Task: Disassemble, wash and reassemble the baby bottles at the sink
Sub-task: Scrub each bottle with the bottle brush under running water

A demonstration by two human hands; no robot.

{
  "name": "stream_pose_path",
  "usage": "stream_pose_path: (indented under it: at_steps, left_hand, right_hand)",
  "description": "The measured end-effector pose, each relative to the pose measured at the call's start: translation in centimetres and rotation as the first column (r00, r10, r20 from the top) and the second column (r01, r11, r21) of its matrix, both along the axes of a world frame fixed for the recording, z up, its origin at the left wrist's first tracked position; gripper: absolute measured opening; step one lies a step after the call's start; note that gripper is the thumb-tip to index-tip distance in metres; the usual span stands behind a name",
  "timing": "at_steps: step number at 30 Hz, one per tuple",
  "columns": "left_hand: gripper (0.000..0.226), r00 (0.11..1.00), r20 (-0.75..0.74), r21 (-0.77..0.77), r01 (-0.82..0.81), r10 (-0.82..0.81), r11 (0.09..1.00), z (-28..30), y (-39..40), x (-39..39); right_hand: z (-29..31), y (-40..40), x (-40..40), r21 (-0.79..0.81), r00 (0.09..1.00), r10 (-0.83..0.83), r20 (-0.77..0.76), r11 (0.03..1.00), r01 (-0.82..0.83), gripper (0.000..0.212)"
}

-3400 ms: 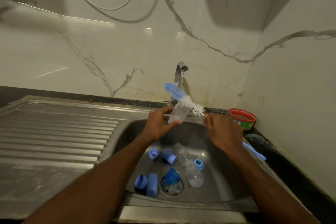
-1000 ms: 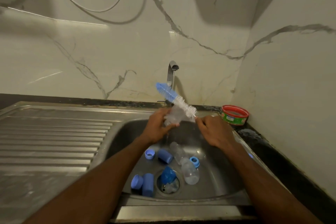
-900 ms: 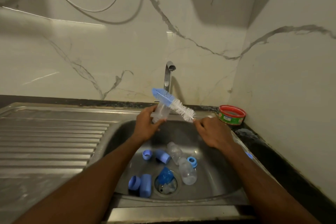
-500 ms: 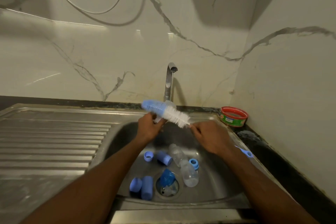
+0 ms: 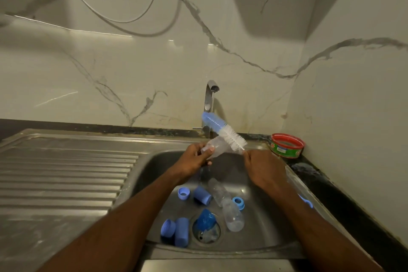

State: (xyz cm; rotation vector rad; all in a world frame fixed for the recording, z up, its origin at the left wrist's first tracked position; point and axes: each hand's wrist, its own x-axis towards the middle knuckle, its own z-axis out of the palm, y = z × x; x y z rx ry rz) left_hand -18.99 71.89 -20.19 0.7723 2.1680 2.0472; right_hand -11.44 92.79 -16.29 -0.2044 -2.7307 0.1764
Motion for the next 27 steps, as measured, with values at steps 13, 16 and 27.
stream_pose_path:
  at_steps: [13,16,27]
  left_hand:
    - [0.021,0.990,0.022,0.023,-0.143,0.142,0.990,-0.4,0.1,-0.2]
    - [0.028,0.987,0.004,0.010,-0.159,0.159,0.987,-0.2,0.1,-0.1]
    - [0.046,0.817,-0.402,-0.099,-0.489,0.415,0.867,-0.9,-0.3,-1.0]
  right_hand:
    - [0.0,-1.6,0.5,0.069,0.998,0.038,0.040,0.997,-0.041,0.037]
    - [0.2,-0.3,0.3,0.028,0.998,-0.020,-0.064,0.999,0.022,0.040]
    - [-0.4,-1.0,0.3,-0.050,0.994,0.083,0.064,0.996,-0.080,0.042]
